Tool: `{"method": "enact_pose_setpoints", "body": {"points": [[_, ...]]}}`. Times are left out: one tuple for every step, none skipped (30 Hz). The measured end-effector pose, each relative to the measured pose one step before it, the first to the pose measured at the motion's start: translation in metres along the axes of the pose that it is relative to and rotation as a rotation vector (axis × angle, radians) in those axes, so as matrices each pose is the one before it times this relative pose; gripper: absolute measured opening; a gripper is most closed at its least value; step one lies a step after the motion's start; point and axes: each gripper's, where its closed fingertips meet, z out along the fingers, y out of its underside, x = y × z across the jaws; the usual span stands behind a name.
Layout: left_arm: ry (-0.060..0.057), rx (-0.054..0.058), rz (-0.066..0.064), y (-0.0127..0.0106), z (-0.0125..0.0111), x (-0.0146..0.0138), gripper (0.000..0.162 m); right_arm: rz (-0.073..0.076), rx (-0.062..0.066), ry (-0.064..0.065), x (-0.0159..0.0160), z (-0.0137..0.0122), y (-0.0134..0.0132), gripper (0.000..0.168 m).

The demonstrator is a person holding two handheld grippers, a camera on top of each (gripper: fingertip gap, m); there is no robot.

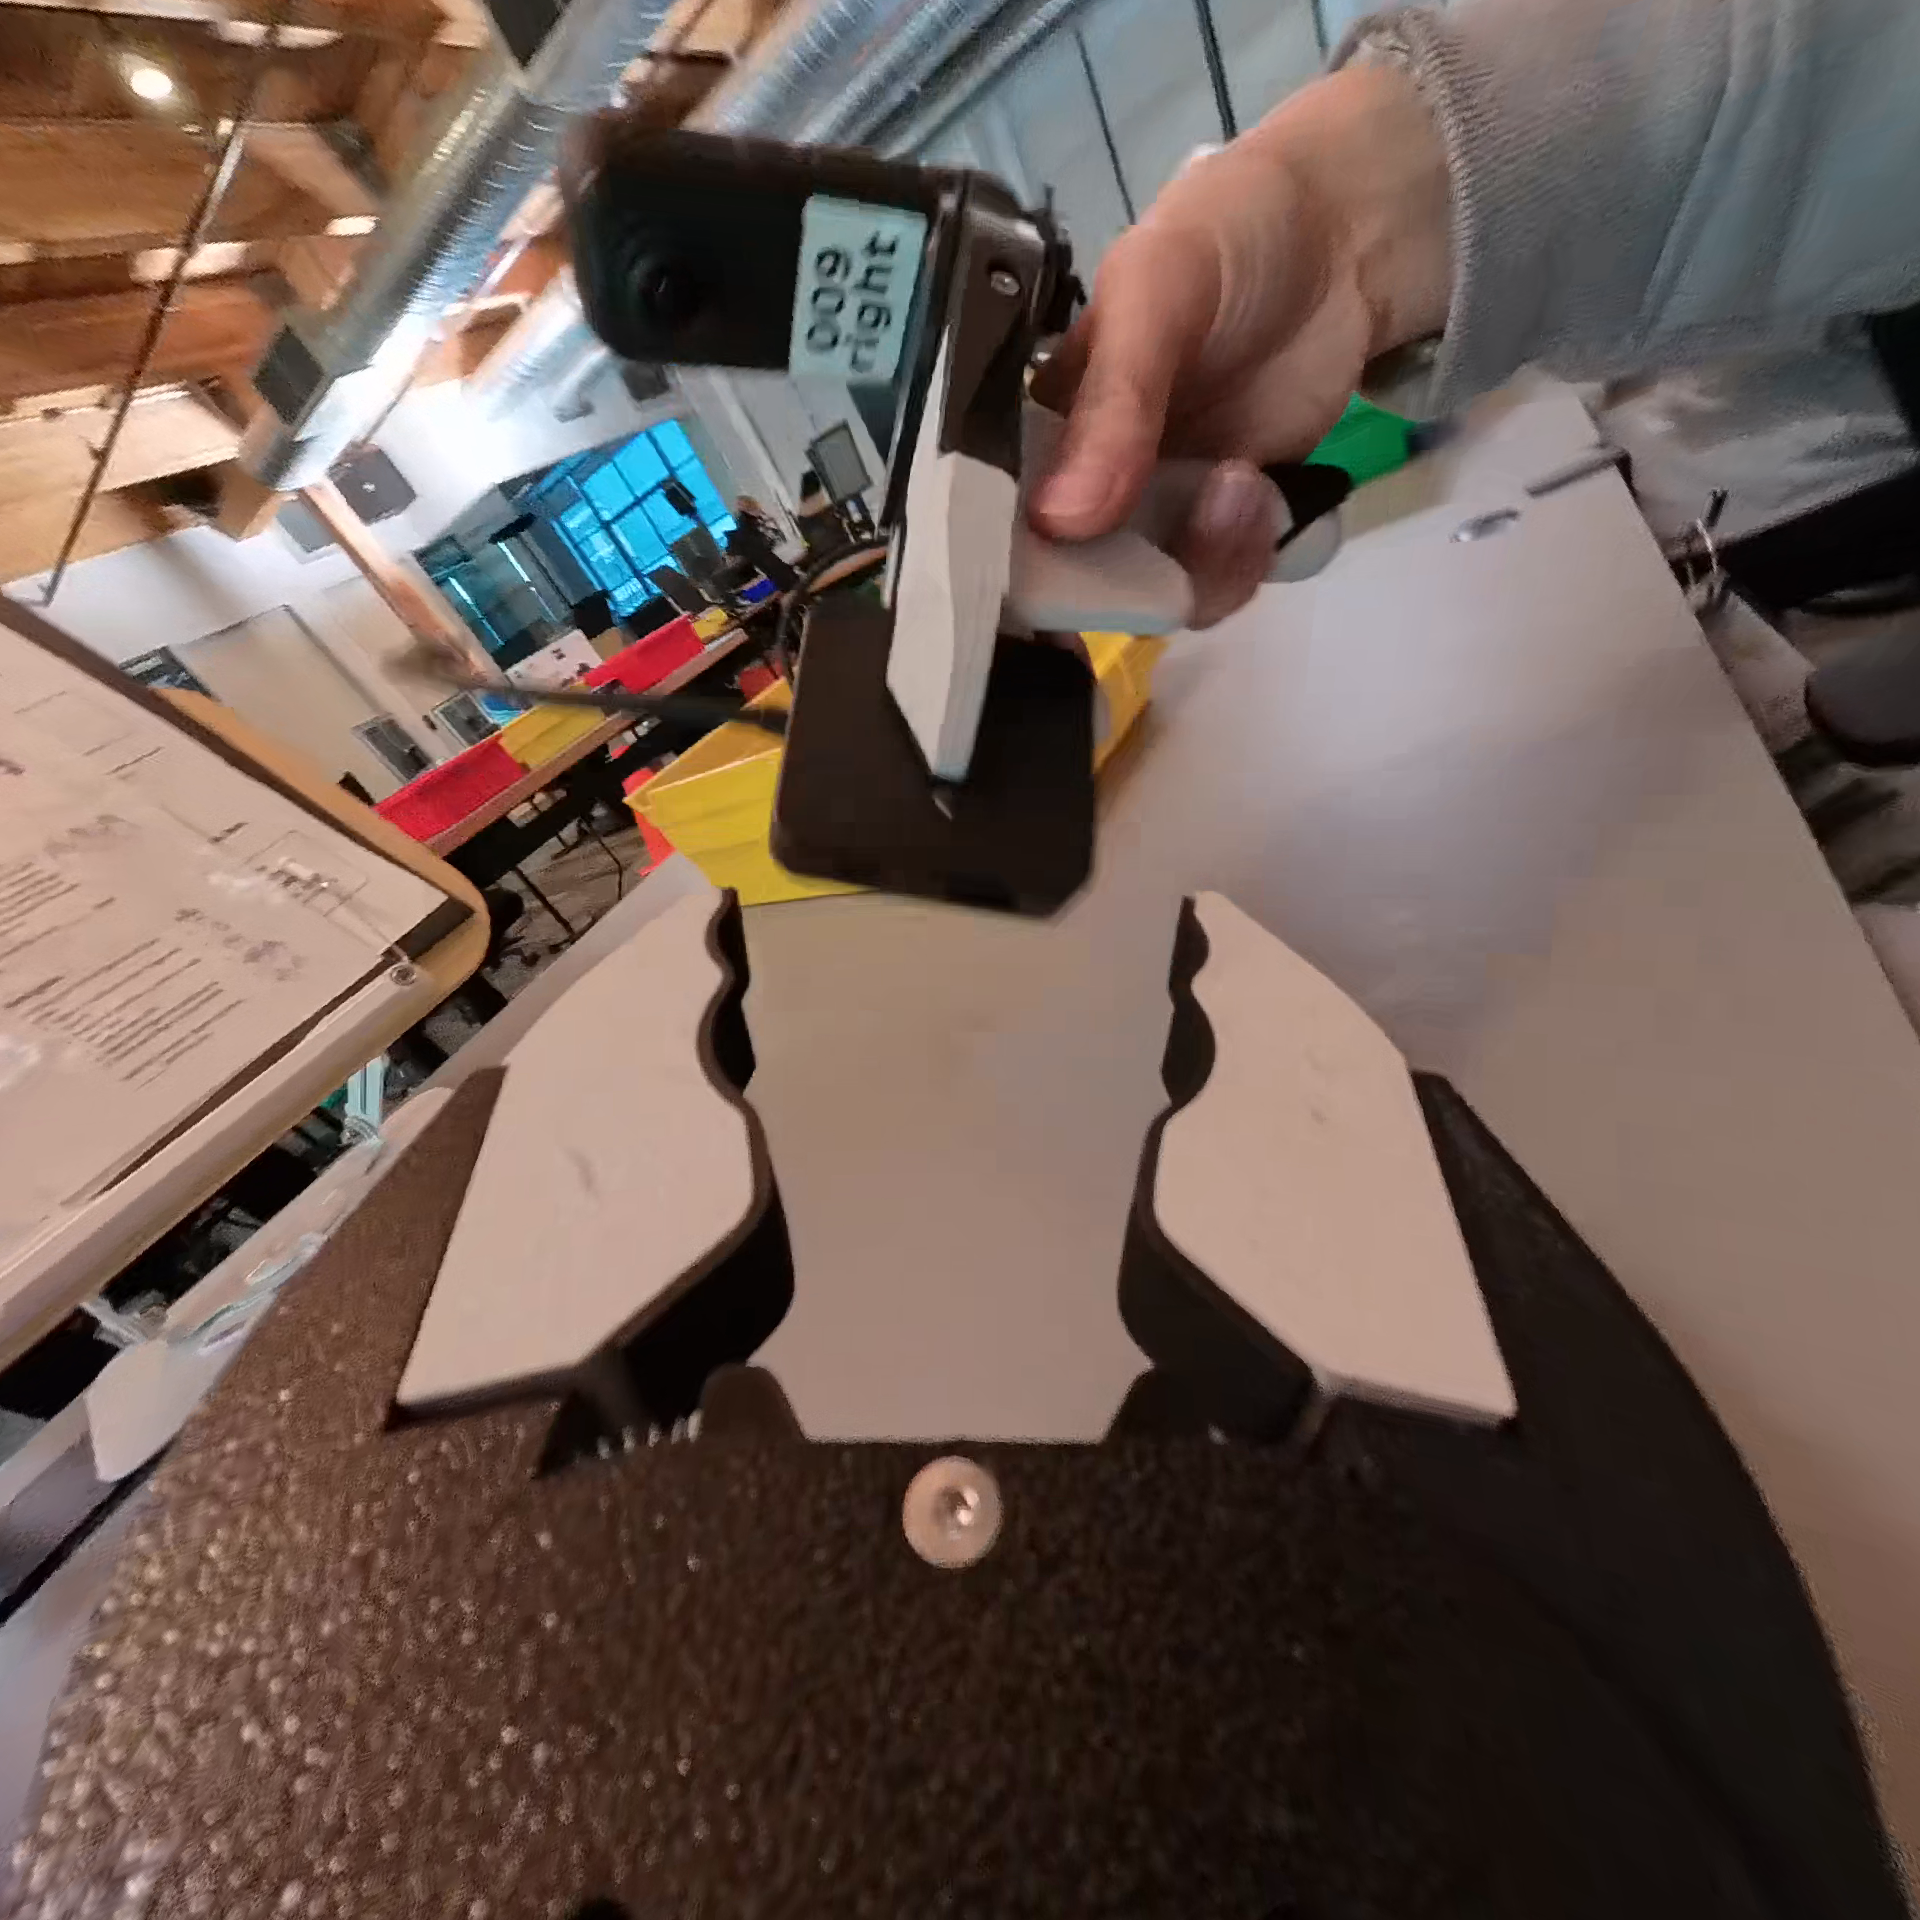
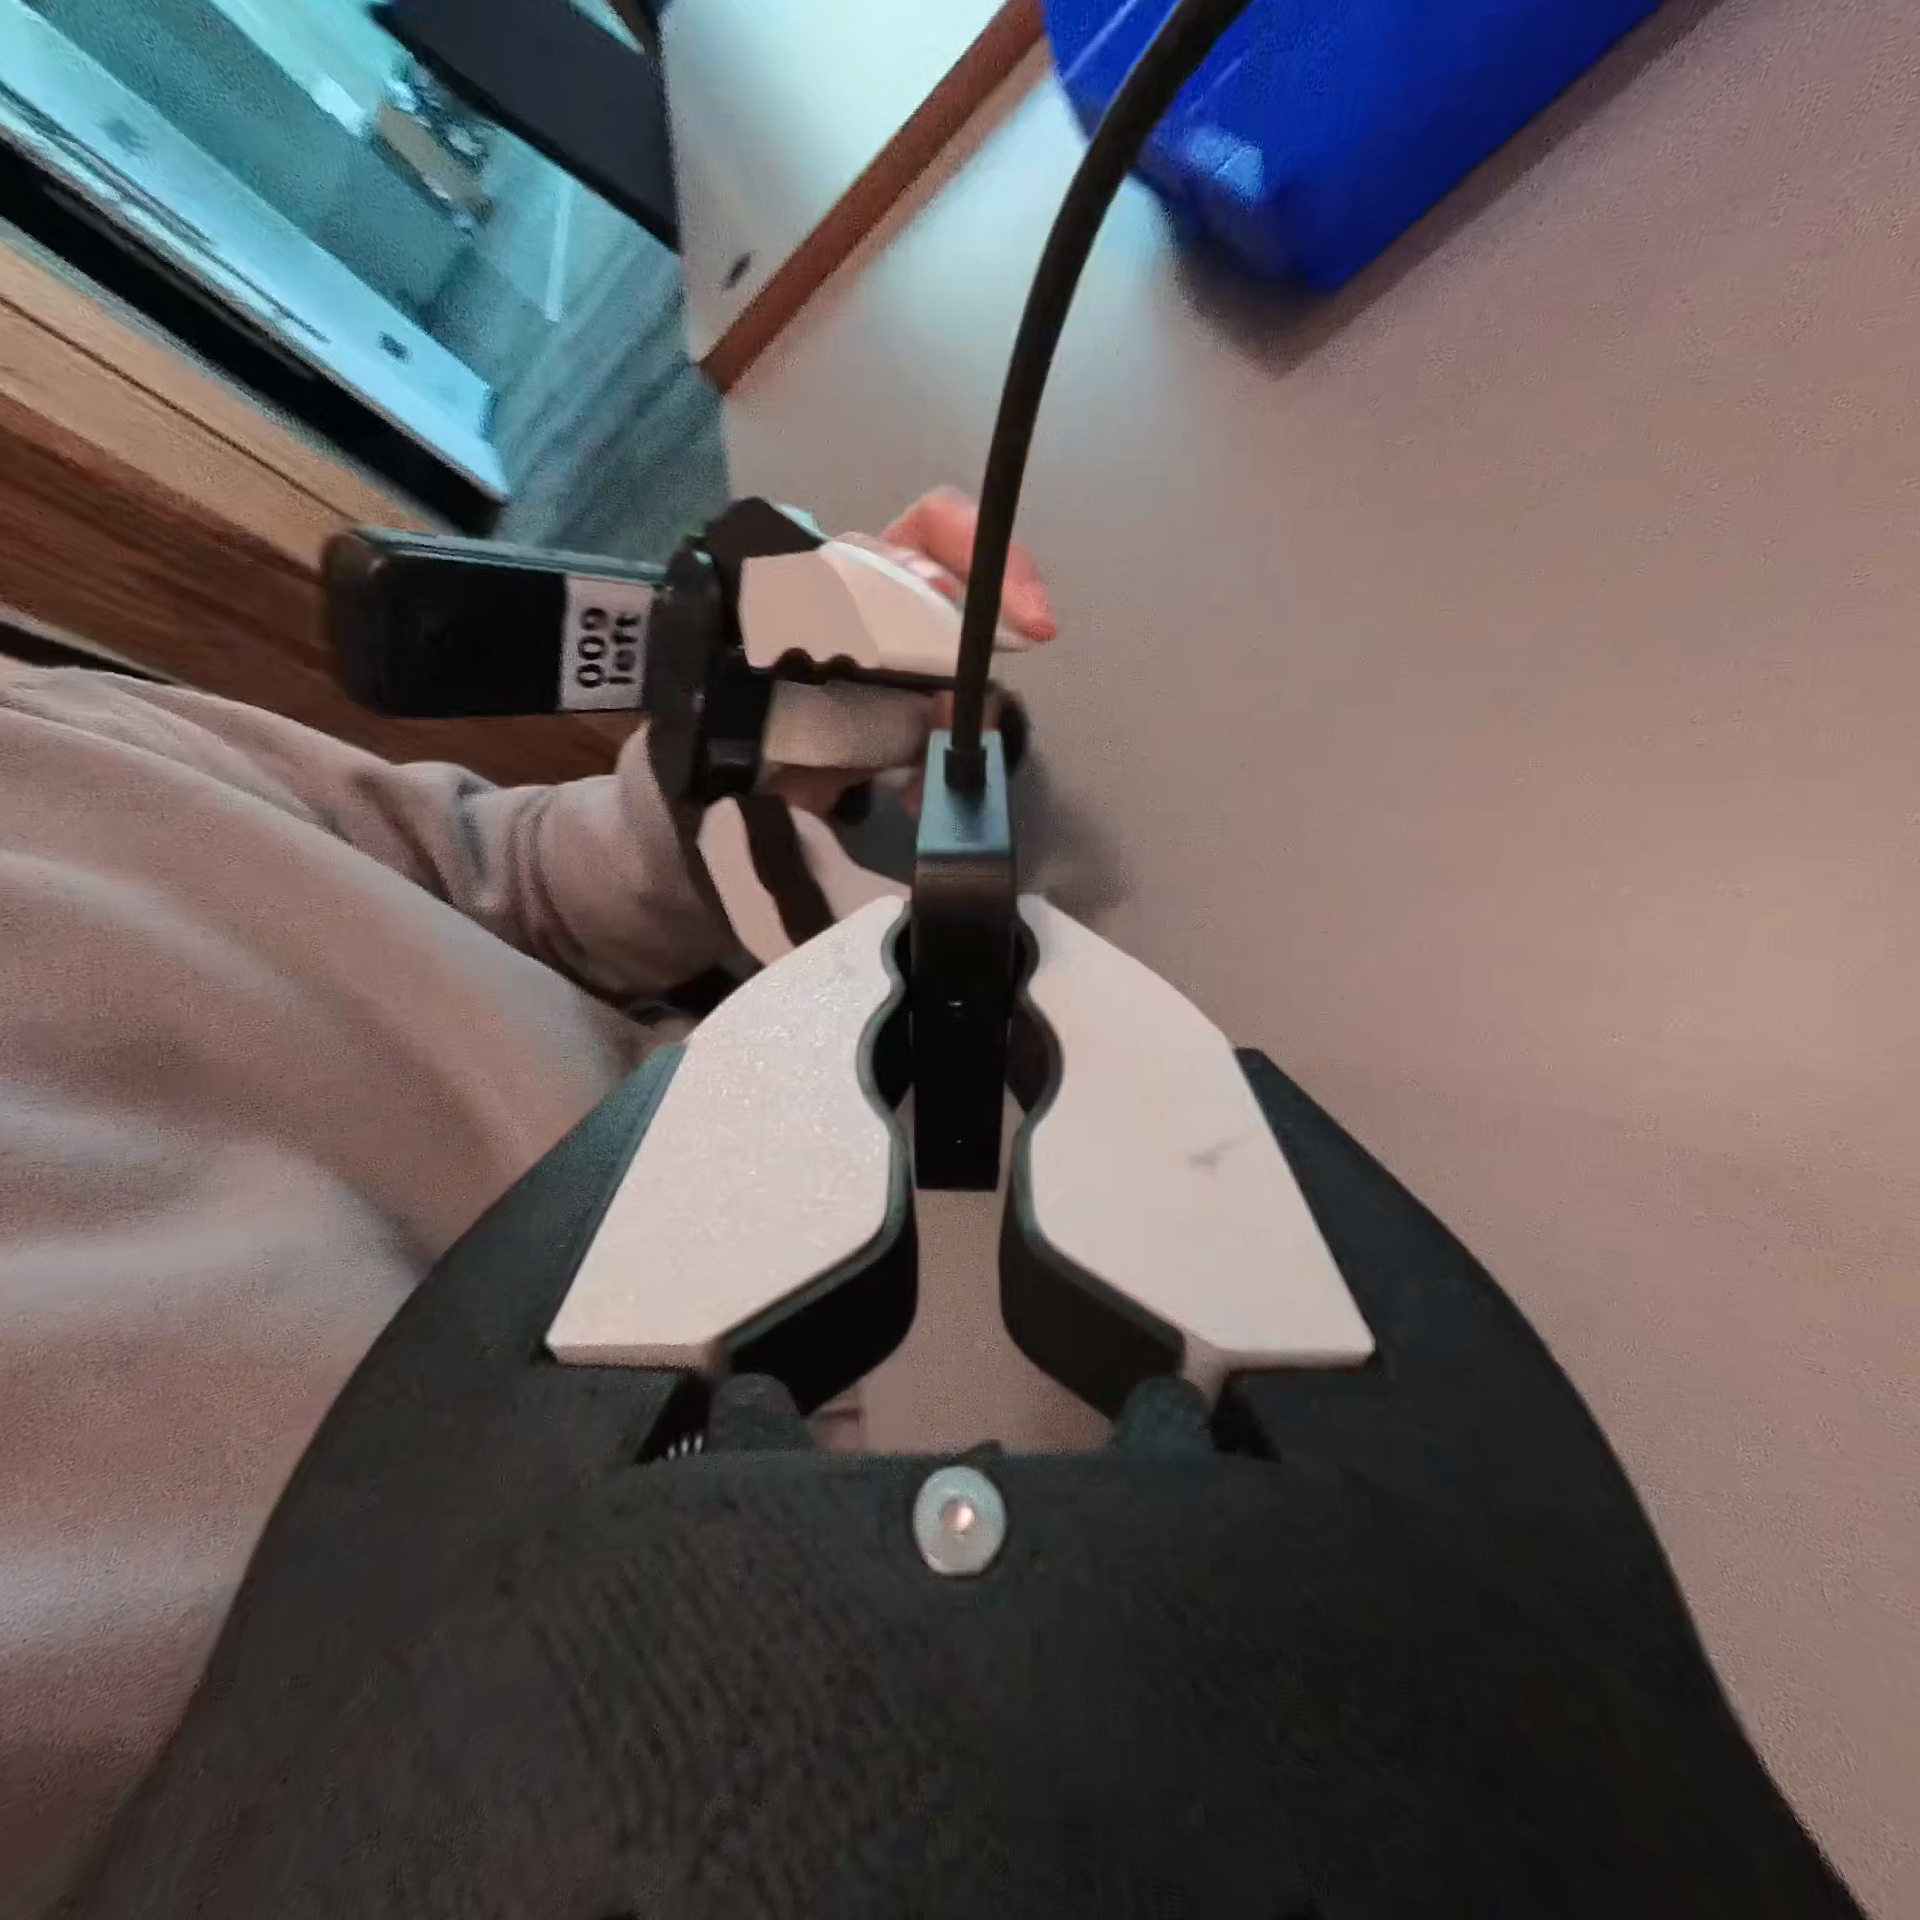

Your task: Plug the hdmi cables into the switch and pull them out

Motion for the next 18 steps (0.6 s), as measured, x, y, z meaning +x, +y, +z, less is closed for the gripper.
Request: {"method": "enact_pose_setpoints", "body": {"points": [[-0.0067,0.0157,-0.0309,-0.00113,-0.00214,-0.00372,0.079,-0.0534,0.0038,0.107,0.01541,-0.02119,-0.00991,0.014],[0.0076,0.016,-0.0387,-0.00082,-0.0026,-0.00245,0.079,-0.0737,0.0002,0.131,0.02168,-0.02435,-0.01141,0.014],[0.0067,0.0152,-0.0377,-0.00035,-0.00255,-0.00264,0.079,-0.0729,-0.0115,0.1397,0.0276,-0.02543,-0.00976,0.014],[-0.004,0.0132,-0.0295,0.00031,-0.00257,-0.00376,0.077,-0.0731,-0.0378,0.145,0.03334,-0.02411,-0.00504,0.014],[-0.0061,0.0082,-0.0172,0.00115,-0.00236,-0.00349,0.072,-0.0944,-0.0552,0.1645,0.03969,-0.02187,-0.00005,0.014],[-0.0058,0.0016,-0.0082,0.002,-0.00199,-0.00289,0.068,-0.1153,-0.0601,0.1694,0.04277,-0.01719,0.00448,0.014],[-0.0047,-0.0055,-0.0037,0.00259,-0.00143,-0.00223,0.066,-0.1169,-0.0636,0.1542,0.04163,-0.01121,0.00921,0.014],[-0.005,-0.0096,-0.0022,0.00291,-0.00097,-0.00183,0.065,-0.1014,-0.084,0.1124,0.03573,-0.00351,0.01533,0.014],[-0.003,-0.0091,-0.0036,0.00259,-0.00046,-0.00127,0.064,-0.0605,-0.1052,0.0503,0.02592,0.00318,0.02059,0.014],[0.0018,-0.0045,-0.0073,0.00173,-0.00008,-0.00023,0.062,-0.0286,-0.0985,0.0254,0.01973,0.0081,0.02005,0.014],[0.0048,-0.0004,-0.0111,0.00115,0.0002,0.00017,0.06,-0.0266,-0.0656,0.0167,0.01553,0.0099,0.01516,0.014],[0.0039,0.0011,-0.0131,0.00105,0.00052,0.00019,0.06,-0.0187,-0.0384,-0.0011,0.01002,0.01262,0.00983,0.014],[0.0035,0.0,-0.0114,0.00121,0.00063,0.00031,0.06,-0.0064,-0.033,-0.0108,0.00613,0.01273,0.00755,0.014],[0.004,-0.0038,-0.0076,0.00173,0.00075,0.00046,0.06,-0.0103,-0.0387,-0.0104,0.00322,0.0122,0.00594,0.014],[0.0032,-0.008,-0.0028,0.00227,0.00072,0.00045,0.06,-0.0252,-0.0387,-0.0103,0.00139,0.01287,0.0048,0.014],[0.0005,-0.0088,0.0004,0.00209,0.00076,0.00014,0.06,-0.0343,-0.0333,-0.0135,-0.00088,0.01227,0.00268,0.014],[-0.0002,-0.0039,0.0002,0.00062,0.00058,-0.00002,0.059,-0.0418,-0.0272,-0.0068,-0.00192,0.01083,-0.00013,0.014],[0.003,0.0001,-0.0009,0.00014,0.0003,0.00027,0.059,-0.0367,-0.024,0.0139,0.00123,0.01147,-0.00015,0.014]]}}
